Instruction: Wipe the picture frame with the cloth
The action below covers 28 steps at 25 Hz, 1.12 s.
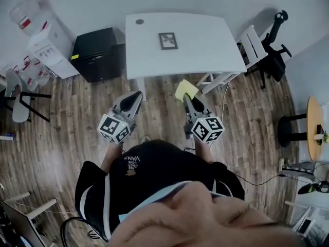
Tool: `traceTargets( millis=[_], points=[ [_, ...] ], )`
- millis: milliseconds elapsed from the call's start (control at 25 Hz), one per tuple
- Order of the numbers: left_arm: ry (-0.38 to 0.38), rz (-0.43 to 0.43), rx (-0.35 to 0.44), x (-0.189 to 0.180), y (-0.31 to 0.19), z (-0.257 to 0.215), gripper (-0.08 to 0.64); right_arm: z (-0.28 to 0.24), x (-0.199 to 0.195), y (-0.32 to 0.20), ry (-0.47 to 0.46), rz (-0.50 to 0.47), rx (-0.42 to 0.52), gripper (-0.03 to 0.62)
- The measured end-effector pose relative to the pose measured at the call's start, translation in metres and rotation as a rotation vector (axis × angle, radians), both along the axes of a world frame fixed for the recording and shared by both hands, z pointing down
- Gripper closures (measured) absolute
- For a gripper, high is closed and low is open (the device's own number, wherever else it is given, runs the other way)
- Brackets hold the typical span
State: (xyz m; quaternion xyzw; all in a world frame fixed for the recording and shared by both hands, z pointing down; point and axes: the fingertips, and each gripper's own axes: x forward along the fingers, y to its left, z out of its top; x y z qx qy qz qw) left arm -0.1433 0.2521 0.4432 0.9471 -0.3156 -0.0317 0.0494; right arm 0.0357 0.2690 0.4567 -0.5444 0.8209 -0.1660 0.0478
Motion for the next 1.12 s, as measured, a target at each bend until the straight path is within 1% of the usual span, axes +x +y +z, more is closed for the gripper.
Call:
traceTargets(
  millis=[280, 400, 720, 960, 1120],
  points=[
    [0.011, 0.03, -0.012, -0.023, -0.02, 0.002, 0.543, 0.0, -0.019, -0.012, 0.0, 0.052, -0.003, 0.552],
    [0.011, 0.033, -0.021, -0.026, -0.028, 0.004, 0.543, -0.001, -0.019, -0.015, 0.002, 0.065, -0.01, 0.552],
    [0.022, 0.037, -0.053, -0.017, -0.045, 0.012, 0.543, 0.003, -0.004, -0.034, 0.006, 0.085, -0.028, 0.552],
    [0.004, 0.02, -0.049, 0.004, -0.071, 0.012, 0.543, 0.001, 0.016, -0.064, -0.004, 0.066, -0.021, 0.552],
    [0.0, -0.019, -0.052, 0.019, -0.091, 0.009, 0.543, -0.001, 0.034, -0.089, -0.012, 0.035, -0.019, 0.552]
  ],
)
